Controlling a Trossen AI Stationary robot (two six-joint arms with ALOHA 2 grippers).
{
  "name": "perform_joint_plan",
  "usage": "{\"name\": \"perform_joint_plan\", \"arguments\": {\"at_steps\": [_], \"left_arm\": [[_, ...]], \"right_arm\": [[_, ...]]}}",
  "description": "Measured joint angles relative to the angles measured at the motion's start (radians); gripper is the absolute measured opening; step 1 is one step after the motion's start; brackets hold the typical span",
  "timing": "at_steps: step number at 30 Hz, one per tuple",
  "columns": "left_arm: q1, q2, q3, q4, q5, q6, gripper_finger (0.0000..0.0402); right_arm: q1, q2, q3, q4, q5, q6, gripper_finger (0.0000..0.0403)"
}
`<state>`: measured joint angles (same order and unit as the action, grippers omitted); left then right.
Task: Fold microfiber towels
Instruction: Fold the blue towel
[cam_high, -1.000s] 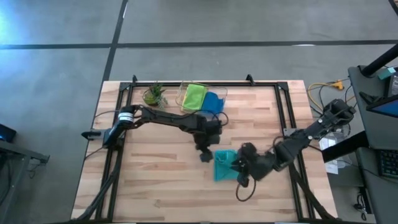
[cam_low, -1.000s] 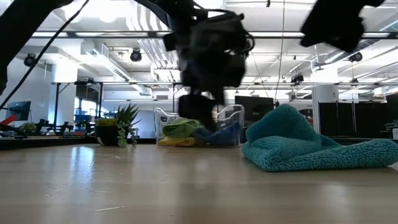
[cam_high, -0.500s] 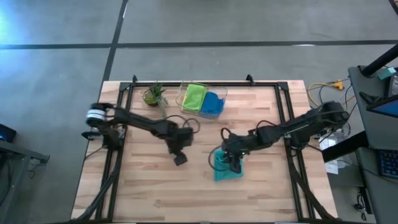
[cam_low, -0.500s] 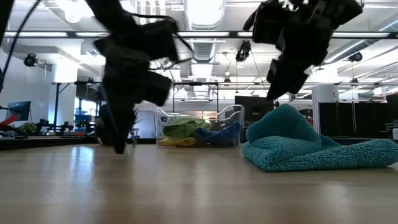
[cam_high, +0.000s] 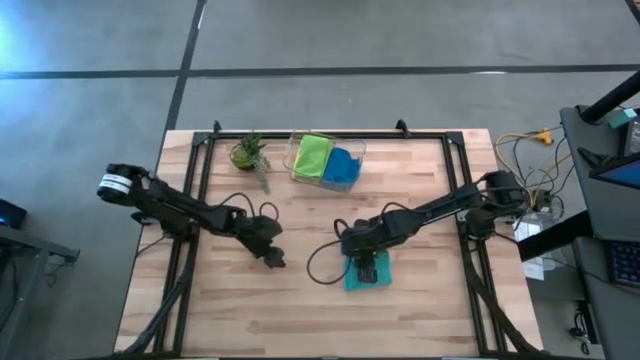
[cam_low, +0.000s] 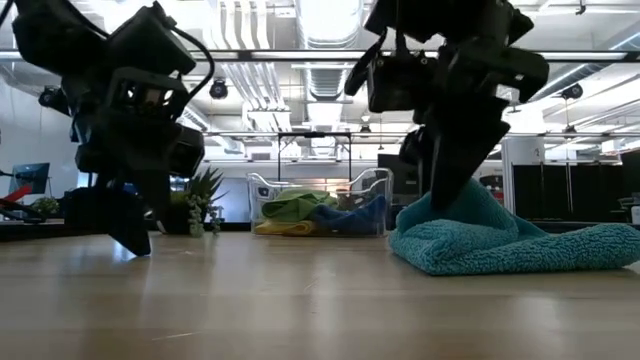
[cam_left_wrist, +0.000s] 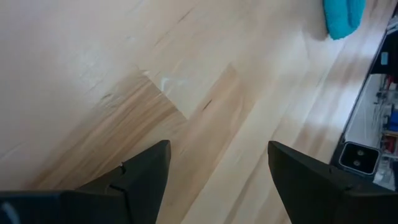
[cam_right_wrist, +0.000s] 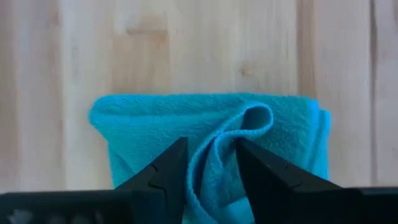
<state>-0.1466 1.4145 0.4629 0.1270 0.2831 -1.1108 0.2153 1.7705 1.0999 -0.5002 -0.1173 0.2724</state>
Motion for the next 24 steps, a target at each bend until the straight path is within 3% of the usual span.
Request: {"name": "perform_joint_plan", "arguments": {"at_steps": [12, 24], "left_arm": [[-0.006, 0.001, -0.012, 0.035, -0.01, -0.004, 0.0255], [-0.006, 0.002, -0.012, 0.047, -0.043, 0.026, 0.0255]], "right_arm": [[0.007, 0.001, 0.054, -0.101, 0.015, 0.014, 0.0016], [0.169, -0.123, -0.039, -0.15, 0.133, 0.145, 0.0009]]}}
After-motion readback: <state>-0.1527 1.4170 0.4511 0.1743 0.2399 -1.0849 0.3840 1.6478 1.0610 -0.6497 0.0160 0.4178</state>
